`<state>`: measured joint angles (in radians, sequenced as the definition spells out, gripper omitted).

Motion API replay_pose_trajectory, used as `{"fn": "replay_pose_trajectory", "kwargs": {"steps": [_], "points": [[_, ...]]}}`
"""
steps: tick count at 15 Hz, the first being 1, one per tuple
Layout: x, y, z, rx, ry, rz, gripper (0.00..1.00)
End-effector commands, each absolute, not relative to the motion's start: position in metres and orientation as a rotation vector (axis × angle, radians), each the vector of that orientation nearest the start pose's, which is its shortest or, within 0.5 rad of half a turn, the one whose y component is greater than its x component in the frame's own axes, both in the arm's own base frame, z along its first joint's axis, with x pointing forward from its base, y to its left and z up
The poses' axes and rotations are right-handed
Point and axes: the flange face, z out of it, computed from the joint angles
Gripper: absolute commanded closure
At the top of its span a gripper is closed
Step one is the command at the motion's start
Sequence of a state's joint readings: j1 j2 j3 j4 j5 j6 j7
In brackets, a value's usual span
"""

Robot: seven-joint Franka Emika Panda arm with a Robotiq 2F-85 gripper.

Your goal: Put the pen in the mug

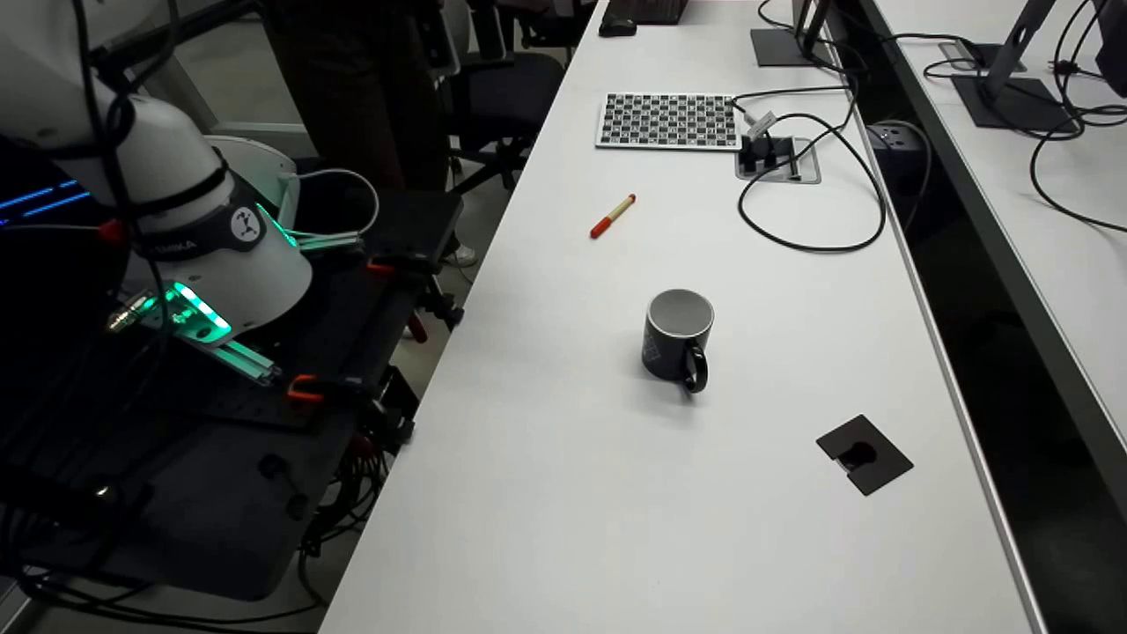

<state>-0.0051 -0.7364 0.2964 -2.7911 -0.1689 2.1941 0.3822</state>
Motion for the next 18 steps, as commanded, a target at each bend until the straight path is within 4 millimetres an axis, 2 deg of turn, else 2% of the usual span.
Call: {"fn": "replay_pose_trajectory", "kwargs": {"steps": [1,5,7,9,13,18], "points": [[0.322,0.084,0.416,-3.414,0.093,-0.343,0.0],[0.324,0.085,0.414,-3.416,0.083,-0.329,0.0],[0.329,0.089,0.414,-3.349,-0.07,-0.336,0.0],[0.332,0.101,0.409,-3.295,-0.245,-0.335,0.0],[0.334,0.142,0.391,-3.183,-0.528,-0.293,0.0],[0.341,0.187,0.36,-3.016,-0.853,-0.228,0.0]]}}
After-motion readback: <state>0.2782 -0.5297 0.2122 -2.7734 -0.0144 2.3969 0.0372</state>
